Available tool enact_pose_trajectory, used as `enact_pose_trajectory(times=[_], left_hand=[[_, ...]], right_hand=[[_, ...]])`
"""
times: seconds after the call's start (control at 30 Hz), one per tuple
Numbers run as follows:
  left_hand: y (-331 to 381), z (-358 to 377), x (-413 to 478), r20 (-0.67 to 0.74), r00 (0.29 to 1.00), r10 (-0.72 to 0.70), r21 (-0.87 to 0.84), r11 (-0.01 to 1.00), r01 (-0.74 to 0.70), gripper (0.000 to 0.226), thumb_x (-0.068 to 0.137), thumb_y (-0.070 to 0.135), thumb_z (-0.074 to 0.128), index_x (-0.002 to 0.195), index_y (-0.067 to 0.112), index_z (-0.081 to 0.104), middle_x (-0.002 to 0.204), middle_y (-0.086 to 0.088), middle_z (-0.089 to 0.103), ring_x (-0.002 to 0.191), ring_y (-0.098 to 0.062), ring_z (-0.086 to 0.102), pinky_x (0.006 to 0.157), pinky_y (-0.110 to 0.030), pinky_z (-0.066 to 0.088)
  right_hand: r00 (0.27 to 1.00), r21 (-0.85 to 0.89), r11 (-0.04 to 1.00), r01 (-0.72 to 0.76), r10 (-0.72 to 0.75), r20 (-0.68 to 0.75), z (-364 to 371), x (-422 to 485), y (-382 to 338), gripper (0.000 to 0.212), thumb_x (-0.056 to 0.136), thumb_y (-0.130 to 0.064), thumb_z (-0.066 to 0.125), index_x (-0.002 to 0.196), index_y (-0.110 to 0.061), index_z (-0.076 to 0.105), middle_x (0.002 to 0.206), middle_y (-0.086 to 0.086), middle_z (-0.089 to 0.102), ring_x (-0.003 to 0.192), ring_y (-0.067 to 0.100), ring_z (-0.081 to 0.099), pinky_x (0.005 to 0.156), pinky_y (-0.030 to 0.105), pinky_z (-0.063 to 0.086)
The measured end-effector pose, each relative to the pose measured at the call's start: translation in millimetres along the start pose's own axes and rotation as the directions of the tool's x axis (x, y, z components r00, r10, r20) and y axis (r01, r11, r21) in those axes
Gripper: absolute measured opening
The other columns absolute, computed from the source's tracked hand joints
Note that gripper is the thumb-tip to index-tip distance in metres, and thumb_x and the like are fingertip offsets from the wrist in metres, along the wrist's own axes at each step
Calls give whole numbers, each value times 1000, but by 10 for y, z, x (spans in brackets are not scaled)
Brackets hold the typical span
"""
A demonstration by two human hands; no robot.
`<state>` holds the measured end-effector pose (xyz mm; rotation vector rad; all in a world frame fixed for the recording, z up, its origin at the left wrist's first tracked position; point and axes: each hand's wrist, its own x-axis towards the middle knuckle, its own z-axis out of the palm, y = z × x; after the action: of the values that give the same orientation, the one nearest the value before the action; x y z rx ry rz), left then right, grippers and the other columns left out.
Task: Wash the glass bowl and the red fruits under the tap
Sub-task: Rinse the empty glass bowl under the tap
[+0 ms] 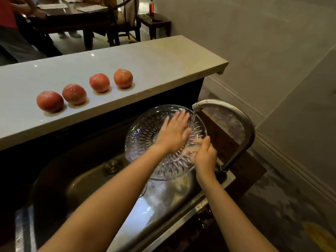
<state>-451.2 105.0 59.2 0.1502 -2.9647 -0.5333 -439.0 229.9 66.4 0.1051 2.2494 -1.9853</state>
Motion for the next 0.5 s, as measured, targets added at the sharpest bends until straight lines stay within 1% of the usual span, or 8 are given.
enact_pose_trajectory(times=[0.1,0.13,0.23,0.27,0.33,0.37,0.43,0.5], left_hand=[[-200,-62,144,11,998,69,1,998,-69,58,95,52,16,147,28,4,158,8,-1,145,-10,-4,118,-38,-4],[-290,-64,128,1,998,61,4,998,-61,59,95,53,15,147,28,4,158,7,0,145,-10,-3,118,-38,-4],[-617,-59,-125,-6,993,-115,33,993,115,60,95,52,16,148,25,4,158,4,0,145,-11,-3,116,-36,-6],[-701,-57,-273,14,988,-156,64,986,155,61,96,51,17,148,24,4,158,3,1,145,-12,-2,116,-36,-6],[-749,-22,-609,63,982,-176,74,983,171,63,95,53,19,148,22,4,157,2,-2,145,-13,-3,116,-36,-9],[-699,3,-776,87,985,-147,46,989,144,64,94,54,20,148,23,3,155,3,-6,145,-14,-5,115,-35,-11],[-517,44,-1035,115,993,-1,-12,1000,2,64,93,56,23,147,27,4,152,6,-10,145,-12,-7,114,-32,-15],[-332,38,-1142,123,981,152,-62,988,-145,65,91,57,32,147,31,13,153,12,-1,144,-7,-3,116,-28,-10]], right_hand=[[1000,11,1000,-21,21,-17,-8,32,-20,48,100,-38,24,90,-10,62,47,-4,58,38,4,50,45,22,36],[1000,23,1000,-18,18,-20,-1,54,-25,49,100,-38,24,93,-7,62,50,-4,58,38,4,48,45,23,35],[998,34,999,-1,3,-58,15,147,-37,48,101,-37,24,94,-7,61,72,16,64,49,12,48,50,26,35],[997,20,1000,9,-8,-72,22,189,-39,47,101,-37,24,90,-10,60,77,19,64,52,15,48,51,28,36],[995,-29,999,28,-31,-91,53,272,-45,45,101,-38,23,81,-17,58,77,19,63,56,20,51,54,32,39],[994,-51,998,28,-33,-101,78,312,-43,45,101,-38,23,79,-18,57,76,18,63,60,23,53,57,35,41],[994,-64,998,8,-15,-113,139,375,-36,45,100,-39,23,76,-19,56,77,18,64,67,26,55,64,39,43],[995,-62,998,-20,14,-98,199,404,-18,46,100,-40,23,77,-17,56,76,19,67,66,26,55,67,41,44]])
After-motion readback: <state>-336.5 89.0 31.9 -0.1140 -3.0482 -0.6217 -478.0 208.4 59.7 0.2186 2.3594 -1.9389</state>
